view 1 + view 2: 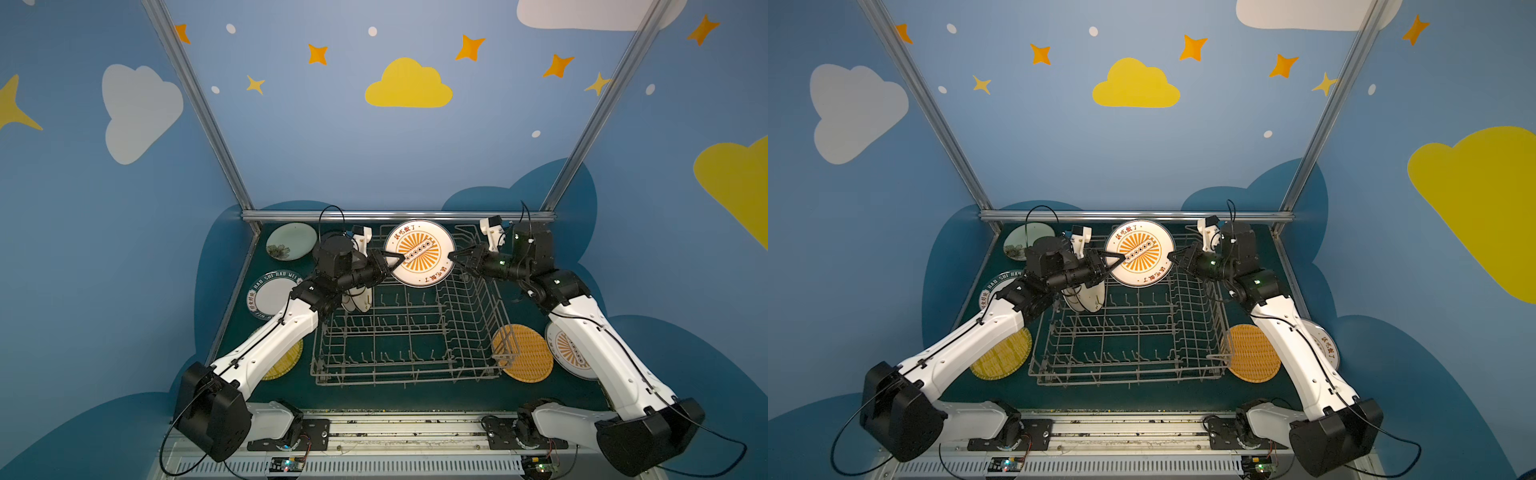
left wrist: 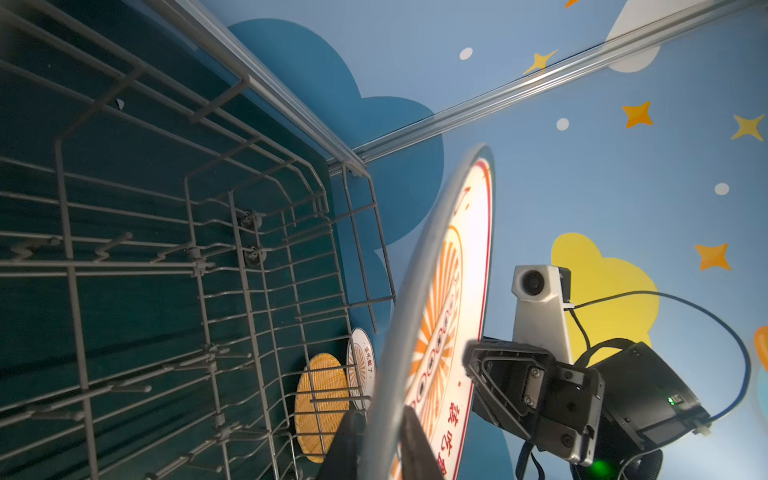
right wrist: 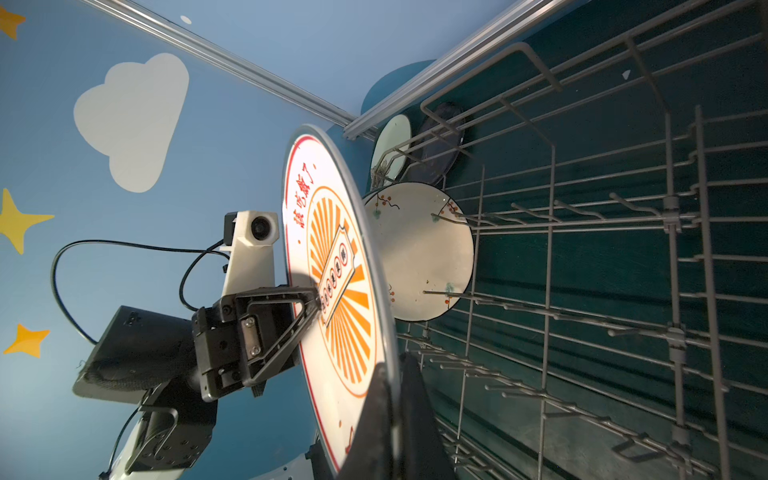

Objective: Load the plates into the dish rack
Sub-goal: 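Grasp the sunburst plate with the left gripper while the right gripper releases it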

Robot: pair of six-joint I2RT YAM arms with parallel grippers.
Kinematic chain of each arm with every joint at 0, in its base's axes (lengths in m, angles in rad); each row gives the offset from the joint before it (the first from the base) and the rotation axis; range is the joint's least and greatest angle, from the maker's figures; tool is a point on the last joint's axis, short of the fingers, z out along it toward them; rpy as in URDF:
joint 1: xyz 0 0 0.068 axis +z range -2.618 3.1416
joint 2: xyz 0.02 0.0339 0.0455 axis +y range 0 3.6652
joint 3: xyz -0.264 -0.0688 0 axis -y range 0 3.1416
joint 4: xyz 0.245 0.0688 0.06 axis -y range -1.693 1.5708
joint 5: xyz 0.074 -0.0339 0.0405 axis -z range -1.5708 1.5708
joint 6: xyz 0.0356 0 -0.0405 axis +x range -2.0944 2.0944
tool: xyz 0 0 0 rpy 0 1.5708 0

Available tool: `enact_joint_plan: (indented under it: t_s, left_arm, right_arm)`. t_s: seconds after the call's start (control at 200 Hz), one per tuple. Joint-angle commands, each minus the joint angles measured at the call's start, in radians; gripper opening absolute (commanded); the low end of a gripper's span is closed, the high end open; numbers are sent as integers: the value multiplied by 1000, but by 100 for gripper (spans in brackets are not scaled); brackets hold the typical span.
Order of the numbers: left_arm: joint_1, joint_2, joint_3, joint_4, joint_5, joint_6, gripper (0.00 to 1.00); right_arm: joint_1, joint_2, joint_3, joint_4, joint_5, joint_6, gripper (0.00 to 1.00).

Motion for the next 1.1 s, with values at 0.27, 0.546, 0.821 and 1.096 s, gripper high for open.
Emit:
enact_joint_plan:
  t_s: [0.27, 0.546, 0.821, 1.096]
  left_arm:
    - [-26, -87, -55, 40, -111, -16, 4]
    - [-43, -179, 2, -146, -183, 34, 4]
    - [-47, -300, 153, -591, -369, 213, 4]
    - [-47, -240, 417, -1034, -622, 367, 4]
  right_arm:
    - [13, -18, -28, 192, -99, -16, 21]
    - [27, -88, -37, 237, -137, -96, 79]
    - [73, -164, 1, 172, -117, -190, 85]
    - [84, -185, 15, 150, -138, -222, 85]
